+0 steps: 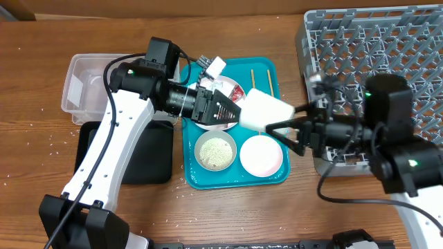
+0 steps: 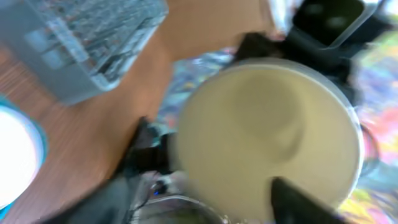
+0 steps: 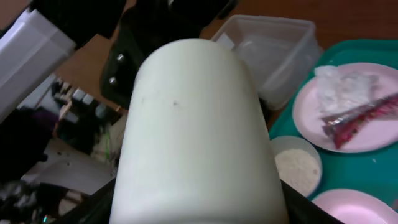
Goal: Sort waste into correct bins and load items into the dishwasher
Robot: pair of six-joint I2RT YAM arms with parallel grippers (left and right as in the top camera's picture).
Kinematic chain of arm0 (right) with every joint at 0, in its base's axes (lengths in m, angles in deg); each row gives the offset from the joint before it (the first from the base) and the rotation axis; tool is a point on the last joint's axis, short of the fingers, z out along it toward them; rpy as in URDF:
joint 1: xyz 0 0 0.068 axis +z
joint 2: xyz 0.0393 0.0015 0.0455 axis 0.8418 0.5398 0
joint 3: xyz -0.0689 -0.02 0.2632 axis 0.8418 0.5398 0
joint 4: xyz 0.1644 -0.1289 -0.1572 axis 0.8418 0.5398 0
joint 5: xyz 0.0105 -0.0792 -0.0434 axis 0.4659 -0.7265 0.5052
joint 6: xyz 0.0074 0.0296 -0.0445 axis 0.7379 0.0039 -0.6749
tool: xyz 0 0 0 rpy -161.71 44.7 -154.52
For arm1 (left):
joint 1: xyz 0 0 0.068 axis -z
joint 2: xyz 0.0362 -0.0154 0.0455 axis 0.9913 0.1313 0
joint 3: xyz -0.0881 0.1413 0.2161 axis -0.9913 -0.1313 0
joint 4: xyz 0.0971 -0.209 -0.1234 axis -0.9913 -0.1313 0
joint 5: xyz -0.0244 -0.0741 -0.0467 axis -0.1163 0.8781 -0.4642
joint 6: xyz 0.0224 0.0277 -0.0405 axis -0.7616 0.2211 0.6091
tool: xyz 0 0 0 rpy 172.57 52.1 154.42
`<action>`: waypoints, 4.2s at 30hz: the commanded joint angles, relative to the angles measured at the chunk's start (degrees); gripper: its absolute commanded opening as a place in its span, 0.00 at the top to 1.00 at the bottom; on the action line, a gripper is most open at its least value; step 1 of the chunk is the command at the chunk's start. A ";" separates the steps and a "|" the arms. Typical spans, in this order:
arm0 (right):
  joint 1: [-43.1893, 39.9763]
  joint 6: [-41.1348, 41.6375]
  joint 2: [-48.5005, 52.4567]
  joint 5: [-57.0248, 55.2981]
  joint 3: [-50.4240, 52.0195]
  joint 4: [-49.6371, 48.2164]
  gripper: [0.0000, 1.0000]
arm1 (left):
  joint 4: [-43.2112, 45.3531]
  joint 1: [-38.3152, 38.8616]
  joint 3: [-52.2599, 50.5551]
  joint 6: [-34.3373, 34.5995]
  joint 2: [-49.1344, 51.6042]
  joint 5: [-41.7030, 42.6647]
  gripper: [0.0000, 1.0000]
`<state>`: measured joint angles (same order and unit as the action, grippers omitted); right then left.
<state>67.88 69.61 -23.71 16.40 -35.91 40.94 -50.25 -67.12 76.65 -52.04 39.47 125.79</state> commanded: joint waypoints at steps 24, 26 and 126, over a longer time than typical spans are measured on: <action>-25.77 14.60 23.89 -54.36 -7.48 18.95 0.43 | -4.37 0.46 0.02 2.49 -0.02 -25.68 0.14; -25.77 14.56 25.75 -54.07 -9.44 21.57 0.41 | -4.46 0.46 0.02 2.49 -0.02 -25.70 0.14; -14.95 6.75 6.60 -29.35 -18.53 34.75 0.00 | -2.40 -43.54 -31.43 -14.97 -6.34 -3.63 0.96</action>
<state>52.55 76.69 -16.78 -13.28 -53.96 75.80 -53.14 -110.95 45.72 -63.28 32.85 117.68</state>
